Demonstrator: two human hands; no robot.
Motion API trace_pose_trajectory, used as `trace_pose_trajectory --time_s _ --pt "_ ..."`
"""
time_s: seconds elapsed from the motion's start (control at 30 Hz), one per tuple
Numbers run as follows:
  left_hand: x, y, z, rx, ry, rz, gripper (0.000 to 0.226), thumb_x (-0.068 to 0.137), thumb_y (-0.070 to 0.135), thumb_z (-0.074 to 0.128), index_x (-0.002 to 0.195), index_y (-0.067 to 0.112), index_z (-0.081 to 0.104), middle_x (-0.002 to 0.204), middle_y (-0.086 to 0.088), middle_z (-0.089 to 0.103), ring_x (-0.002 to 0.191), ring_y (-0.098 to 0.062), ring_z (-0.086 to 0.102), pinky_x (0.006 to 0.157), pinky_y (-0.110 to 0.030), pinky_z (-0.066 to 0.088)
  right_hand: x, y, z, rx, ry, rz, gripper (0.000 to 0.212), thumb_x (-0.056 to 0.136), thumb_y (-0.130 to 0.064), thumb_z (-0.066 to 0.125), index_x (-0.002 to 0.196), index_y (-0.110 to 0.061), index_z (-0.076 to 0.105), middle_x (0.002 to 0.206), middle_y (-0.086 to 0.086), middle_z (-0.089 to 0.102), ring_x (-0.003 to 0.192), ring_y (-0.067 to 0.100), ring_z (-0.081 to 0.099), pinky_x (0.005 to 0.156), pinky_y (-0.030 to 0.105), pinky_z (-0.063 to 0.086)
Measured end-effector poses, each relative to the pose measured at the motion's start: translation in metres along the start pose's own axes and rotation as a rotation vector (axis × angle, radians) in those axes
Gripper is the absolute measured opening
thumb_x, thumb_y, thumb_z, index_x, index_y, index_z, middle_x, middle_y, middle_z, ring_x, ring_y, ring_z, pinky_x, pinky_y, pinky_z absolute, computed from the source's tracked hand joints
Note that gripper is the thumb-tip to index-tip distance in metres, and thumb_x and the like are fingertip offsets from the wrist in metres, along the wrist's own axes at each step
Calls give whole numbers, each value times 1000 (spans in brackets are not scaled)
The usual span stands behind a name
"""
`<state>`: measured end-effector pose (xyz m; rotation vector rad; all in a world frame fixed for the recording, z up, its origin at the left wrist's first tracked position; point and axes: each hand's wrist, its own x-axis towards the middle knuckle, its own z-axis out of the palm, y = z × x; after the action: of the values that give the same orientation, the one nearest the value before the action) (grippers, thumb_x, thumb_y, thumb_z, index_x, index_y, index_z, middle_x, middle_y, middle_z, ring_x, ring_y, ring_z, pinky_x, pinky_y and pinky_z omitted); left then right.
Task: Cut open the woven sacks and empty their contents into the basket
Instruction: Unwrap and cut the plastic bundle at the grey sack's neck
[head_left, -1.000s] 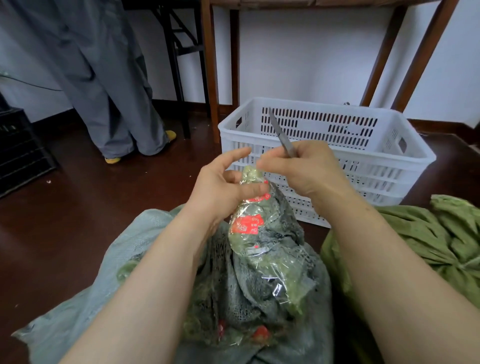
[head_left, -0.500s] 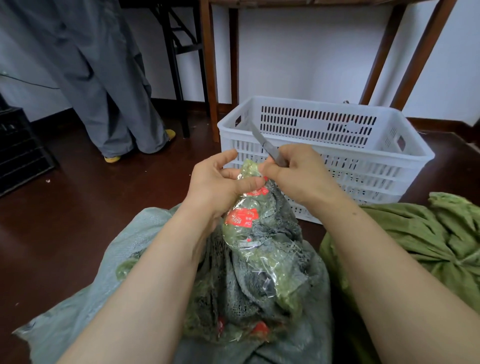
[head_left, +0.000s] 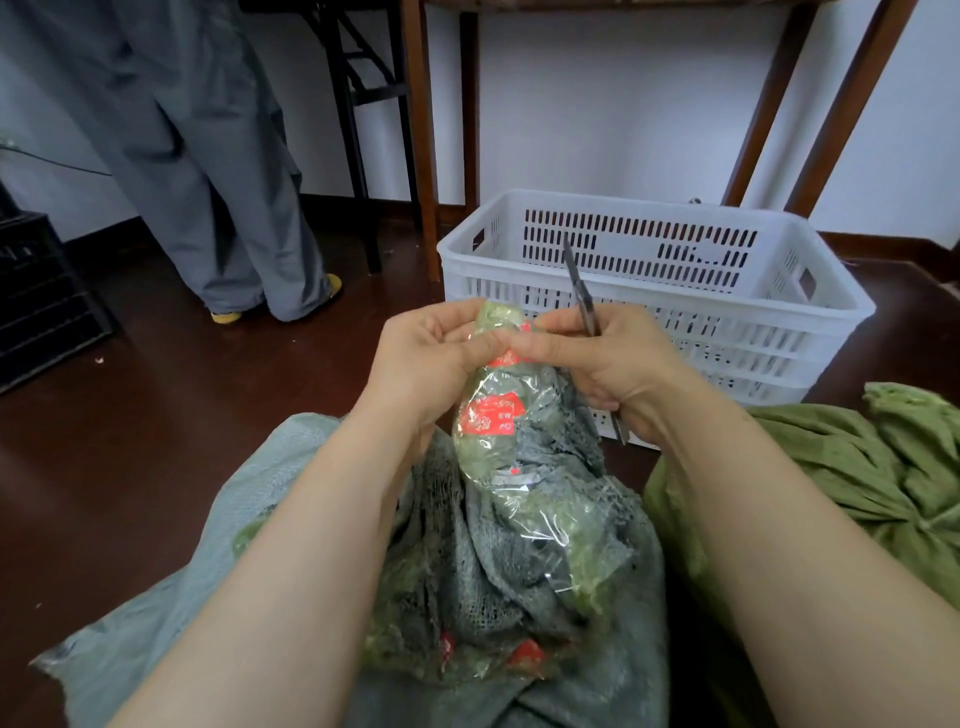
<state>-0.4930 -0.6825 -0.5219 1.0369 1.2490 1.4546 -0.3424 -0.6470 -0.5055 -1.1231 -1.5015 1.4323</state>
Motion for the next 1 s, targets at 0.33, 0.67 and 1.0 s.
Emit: trace_pose_trajectory --time_s 0.33,0.67,1.0 --pt "1 -1 -5 187 -96 -50 30 63 11 80 91 5 72 90 -29 67 71 -30 48 51 -27 38 10 8 -5 223 187 30 17 80 -10 73 86 -1 59 43 -2 56 25 2 32 28 13 22" --pt "2 -10 3 220 134 5 15 74 9 77 84 2 67 76 -14 66 66 -23 59 71 -51 54 11 0 -3 -72 204 139 57 75 -57 68 110 -13 63 78 -6 51 56 7 38 48 21 29" --pt "0 -17 7 178 173 64 21 84 -5 54 83 16 56 74 -3 58 67 -19 55 61 -34 50 5 -2 15 59 29 233 34 100 -32 46 93 -7 68 66 1 48 54 11 36 49 24 31"
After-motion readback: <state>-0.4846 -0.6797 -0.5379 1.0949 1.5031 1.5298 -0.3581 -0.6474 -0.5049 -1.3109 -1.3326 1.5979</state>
